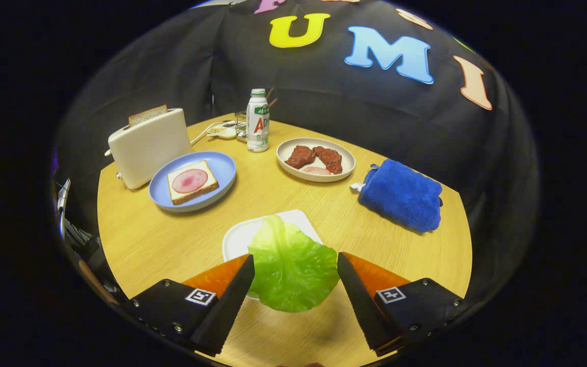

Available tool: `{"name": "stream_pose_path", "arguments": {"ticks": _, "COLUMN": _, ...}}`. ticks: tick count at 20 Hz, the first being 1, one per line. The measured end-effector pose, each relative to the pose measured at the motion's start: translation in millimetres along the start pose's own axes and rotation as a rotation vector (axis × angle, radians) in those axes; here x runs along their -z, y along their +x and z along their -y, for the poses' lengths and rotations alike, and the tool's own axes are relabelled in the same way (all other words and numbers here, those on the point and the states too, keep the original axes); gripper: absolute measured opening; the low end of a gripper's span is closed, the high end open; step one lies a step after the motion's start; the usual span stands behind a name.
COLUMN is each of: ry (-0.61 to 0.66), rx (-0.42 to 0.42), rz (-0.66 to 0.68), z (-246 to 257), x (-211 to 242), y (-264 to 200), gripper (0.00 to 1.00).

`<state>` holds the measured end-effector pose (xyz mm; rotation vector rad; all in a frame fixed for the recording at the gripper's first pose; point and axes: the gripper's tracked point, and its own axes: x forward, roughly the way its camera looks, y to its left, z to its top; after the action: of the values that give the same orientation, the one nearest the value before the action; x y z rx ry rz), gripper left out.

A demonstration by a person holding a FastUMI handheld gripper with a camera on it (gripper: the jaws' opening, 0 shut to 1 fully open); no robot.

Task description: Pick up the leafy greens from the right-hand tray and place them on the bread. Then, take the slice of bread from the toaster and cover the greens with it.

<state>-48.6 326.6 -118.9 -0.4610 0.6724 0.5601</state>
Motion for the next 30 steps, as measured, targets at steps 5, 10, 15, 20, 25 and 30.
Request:
{"name": "stream_pose_path", "arguments": {"ticks": 5, "ry": -0.043, "rx": -0.028, "rz": -0.124, "z": -3.9, "x": 17.2, "y": 30.6, "gripper": 0.99}}
{"name": "stream_pose_path", "arguments": {"ticks": 10, "ry": 0.014, "rx": -0.114, "rz": -0.191, "z": -12.9, "x": 23.5, "y": 39.4, "gripper": 0.92}}
{"name": "stream_pose_path", "arguments": {"ticks": 15, "ry": 0.093, "rx": -0.13, "rz": -0.199, "z": -22.4, "x": 32.9, "y": 66.4, "gripper": 0.32}}
{"name": "stream_pose_path", "arguments": {"ticks": 20, "ry": 0.142, "rx": -0.139, "rz": -0.172, "z": -18.4, "x": 16.7, "y": 37.8, "gripper": 0.03}}
{"name": "stream_pose_path", "arguments": {"ticks": 25, "ry": 0.146, "rx": -0.091, "rz": -0.096, "z": -9.5, "x": -7.4, "y": 14.4, "gripper": 0.03}}
{"name": "stream_pose_path", "arguments": {"ticks": 30, "ry": 0.121, "rx": -0.096, "rz": -0.049, "z": -22.3, "x": -26.0, "y": 1.3, "gripper": 0.03}}
